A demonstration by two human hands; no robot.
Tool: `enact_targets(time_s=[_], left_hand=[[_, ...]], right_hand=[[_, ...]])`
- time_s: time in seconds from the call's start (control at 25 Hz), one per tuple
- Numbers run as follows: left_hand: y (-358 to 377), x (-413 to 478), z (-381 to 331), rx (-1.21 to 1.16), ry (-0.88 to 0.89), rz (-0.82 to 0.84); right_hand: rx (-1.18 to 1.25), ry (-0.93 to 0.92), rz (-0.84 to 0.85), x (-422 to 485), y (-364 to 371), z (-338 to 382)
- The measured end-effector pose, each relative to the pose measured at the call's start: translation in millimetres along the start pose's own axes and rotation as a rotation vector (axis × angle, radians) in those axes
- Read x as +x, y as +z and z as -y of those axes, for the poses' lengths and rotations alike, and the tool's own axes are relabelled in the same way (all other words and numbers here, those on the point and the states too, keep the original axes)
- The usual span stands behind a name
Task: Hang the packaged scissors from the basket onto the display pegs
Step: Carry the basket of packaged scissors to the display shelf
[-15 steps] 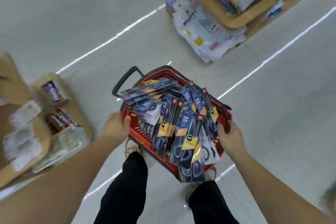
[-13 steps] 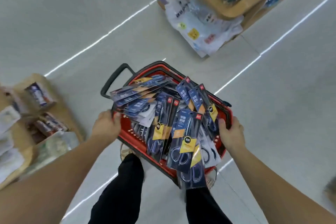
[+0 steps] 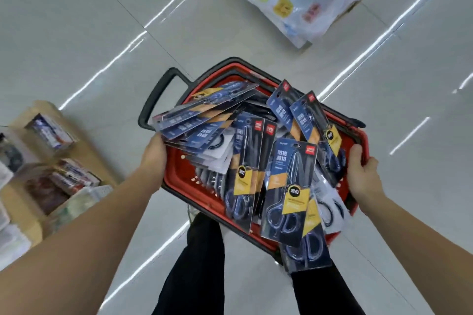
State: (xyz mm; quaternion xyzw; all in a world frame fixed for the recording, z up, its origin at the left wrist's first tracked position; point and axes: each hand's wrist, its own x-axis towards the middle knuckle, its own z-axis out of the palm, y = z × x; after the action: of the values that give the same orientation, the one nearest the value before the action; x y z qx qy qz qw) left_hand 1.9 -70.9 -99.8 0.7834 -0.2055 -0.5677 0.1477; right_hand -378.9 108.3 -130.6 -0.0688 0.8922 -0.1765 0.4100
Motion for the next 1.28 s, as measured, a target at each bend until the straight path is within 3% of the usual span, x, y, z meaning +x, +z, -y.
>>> enact_targets(time_s=[0.24, 0.32, 0.4, 0.48, 0.56, 0.64, 0.68, 0.76, 0.84, 0.88, 0.96, 1.08, 1.28], left_hand=[[-17.9, -29.6, -10.0, 0.124, -0.056, 0.13], [-22.1, -27.9, -24.6, 0.412, -0.032, 0.143], [-18.2, -17.7, -45.6, 0.786, 0.194, -0.017], [-11.3, -10.9, -73.3, 0.955, 0.424, -0.202], [-8.0, 3.0, -89.0, 1.171, 0.489, -0.199], [-6.4, 14.5, -82.8, 1.402, 0.515, -0.073], [-3.9, 21.1, -70.8, 1.361, 0.619, 0.035], [1.6, 22.4, -51.4, 0.998, 0.794, 0.213], [18.2, 26.2, -47.5, 0.663, 0.776, 0.201], [28.9, 28.1, -46.1, 0.591, 0.725, 0.113], [38.3, 31.5, -37.9, 0.597, 0.529, -0.058], [47.2, 22.9, -24.9, 0.616, 0.305, 0.106], [42.7, 37.6, -39.2, 0.717, 0.296, 0.109]], right_hand=[[0.127, 0.033, -0.013, -4.1, -8.0, 13.9], [0.121, 0.012, -0.026, 0.6, -16.5, 24.8], [0.127, -0.055, 0.018, 0.2, -24.9, 35.4], [0.122, -0.102, 0.073, -2.5, -33.0, 39.5], [0.142, -0.109, 0.092, -2.7, -36.2, 33.9], [0.133, -0.117, 0.064, 0.7, -34.0, 28.7], [0.112, -0.103, 0.036, 2.5, -29.5, 28.3], [0.028, -0.058, -0.013, 4.9, -17.4, 24.7], [0.023, -0.03, -0.091, 12.1, -18.4, 14.7], [0.05, -0.035, -0.093, 16.1, -21.5, 8.0], [0.078, -0.089, -0.059, 13.1, -25.7, 7.0], [0.011, -0.055, -0.014, 11.4, -29.3, -2.7], [-0.06, 0.039, -0.096, 29.8, -30.1, -20.7]])
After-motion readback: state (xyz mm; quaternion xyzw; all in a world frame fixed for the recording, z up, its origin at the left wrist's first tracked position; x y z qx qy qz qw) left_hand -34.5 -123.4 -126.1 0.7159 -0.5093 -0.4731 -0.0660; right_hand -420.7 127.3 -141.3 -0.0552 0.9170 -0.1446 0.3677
